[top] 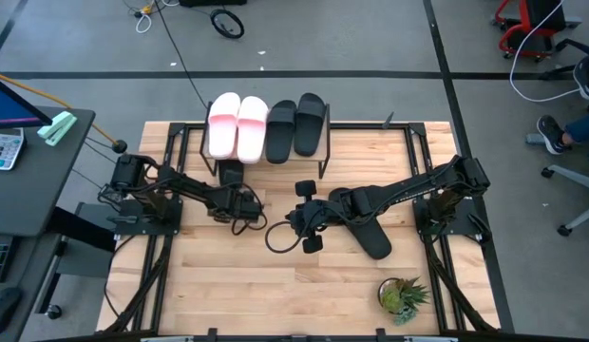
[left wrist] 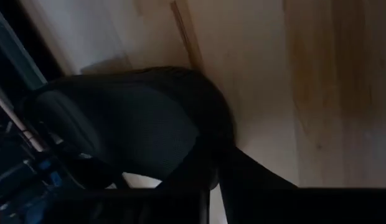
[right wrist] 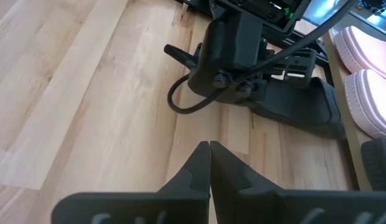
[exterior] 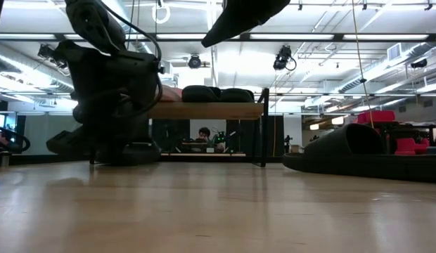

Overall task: Pick and place slides into the shelf
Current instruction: Put the black slide under the shelf

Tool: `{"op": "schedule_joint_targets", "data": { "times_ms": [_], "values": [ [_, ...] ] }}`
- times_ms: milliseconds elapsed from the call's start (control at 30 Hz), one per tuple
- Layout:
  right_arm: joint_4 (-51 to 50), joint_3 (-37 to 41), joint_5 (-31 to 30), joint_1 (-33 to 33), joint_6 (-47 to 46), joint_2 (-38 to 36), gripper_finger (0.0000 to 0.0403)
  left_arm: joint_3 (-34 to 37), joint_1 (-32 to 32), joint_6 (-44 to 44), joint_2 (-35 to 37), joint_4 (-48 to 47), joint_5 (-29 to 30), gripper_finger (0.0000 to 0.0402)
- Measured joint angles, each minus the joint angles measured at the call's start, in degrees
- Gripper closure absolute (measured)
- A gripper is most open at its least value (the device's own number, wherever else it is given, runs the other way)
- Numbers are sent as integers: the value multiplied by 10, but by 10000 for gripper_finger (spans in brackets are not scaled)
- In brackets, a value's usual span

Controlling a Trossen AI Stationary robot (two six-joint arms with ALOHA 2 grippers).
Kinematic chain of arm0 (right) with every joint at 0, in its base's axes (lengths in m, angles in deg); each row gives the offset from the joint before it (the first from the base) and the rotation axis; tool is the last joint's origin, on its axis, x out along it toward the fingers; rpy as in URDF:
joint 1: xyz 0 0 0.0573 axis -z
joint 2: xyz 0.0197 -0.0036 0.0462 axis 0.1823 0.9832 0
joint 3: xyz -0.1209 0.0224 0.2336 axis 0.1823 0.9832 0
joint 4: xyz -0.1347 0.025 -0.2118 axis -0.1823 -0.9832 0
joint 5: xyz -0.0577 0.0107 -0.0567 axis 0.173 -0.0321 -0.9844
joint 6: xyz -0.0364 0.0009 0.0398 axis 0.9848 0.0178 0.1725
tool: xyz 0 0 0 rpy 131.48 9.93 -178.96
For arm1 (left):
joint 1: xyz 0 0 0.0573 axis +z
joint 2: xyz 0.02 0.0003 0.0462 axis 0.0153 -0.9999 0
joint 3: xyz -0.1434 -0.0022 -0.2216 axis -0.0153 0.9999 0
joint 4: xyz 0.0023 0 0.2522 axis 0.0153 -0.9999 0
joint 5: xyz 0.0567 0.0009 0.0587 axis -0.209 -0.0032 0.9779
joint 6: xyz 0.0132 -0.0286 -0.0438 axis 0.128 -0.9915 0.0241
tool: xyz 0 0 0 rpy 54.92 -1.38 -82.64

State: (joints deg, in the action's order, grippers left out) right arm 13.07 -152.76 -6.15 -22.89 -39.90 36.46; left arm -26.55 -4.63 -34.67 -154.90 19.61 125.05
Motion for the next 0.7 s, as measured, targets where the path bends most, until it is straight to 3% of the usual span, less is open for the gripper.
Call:
{"op": "schedule_joint_targets", "data": {
  "times_ms": [367, 700],
  "values": [
    [0, 0, 0, 0, 0, 0, 398, 0, 9, 33, 0, -9, 28, 388],
    [0, 0, 0, 0, 0, 0, 398, 0, 27, -19, 0, -8, 28, 240]
  ]
}}
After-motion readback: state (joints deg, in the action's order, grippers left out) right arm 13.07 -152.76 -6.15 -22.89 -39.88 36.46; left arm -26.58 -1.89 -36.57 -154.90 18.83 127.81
